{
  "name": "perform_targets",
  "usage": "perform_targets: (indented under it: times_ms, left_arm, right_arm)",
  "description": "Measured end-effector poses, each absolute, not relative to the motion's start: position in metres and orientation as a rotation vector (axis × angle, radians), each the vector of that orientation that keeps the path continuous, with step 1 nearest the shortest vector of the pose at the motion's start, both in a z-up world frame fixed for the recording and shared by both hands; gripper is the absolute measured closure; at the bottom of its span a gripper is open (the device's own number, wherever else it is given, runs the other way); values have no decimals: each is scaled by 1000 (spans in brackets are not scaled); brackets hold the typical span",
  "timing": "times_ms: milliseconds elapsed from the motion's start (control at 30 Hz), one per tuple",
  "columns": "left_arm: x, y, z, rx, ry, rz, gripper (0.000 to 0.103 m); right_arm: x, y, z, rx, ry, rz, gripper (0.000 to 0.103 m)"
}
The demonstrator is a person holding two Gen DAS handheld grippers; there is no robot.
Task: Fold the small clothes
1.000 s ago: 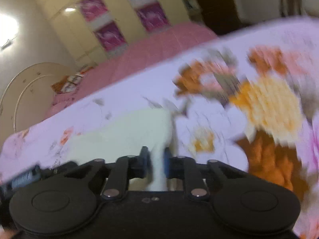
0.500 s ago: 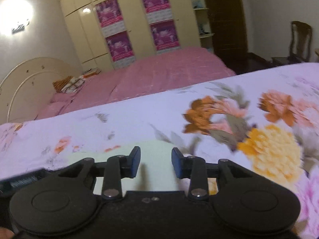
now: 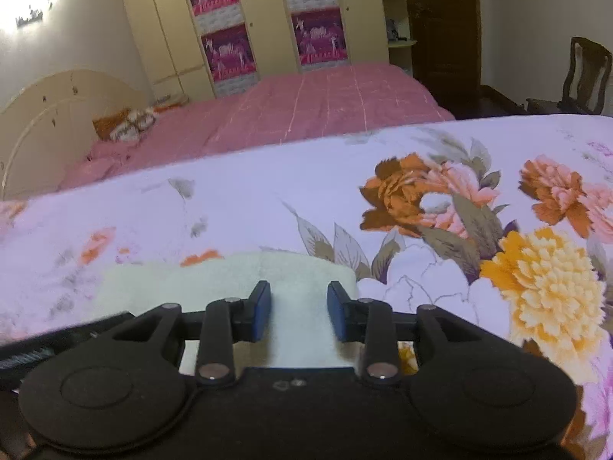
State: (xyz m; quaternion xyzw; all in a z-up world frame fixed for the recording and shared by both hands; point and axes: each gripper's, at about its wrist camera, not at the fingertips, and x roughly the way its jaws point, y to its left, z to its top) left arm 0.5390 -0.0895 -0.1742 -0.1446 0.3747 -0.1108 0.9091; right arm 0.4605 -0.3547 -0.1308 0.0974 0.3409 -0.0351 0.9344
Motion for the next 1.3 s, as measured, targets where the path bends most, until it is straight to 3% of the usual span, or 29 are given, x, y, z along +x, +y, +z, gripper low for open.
perform_targets:
  times_ms: [467, 633, 1033, 1300]
  left_arm:
    - [479, -92, -167, -240, 790, -323, 22]
    - [478, -96, -171, -214, 797, -298, 13]
    - [440, -97, -154, -152, 777, -341, 13]
    - [411, -100, -174, -93, 811, -353, 13]
  right_arm:
    - [387, -330, -119, 81, 675, -34, 69]
    - [385, -329, -144, 7, 708, -67, 71]
    - [337, -323, -116, 29, 675, -34, 70]
    - [314, -321, -148, 34, 777, -65, 70]
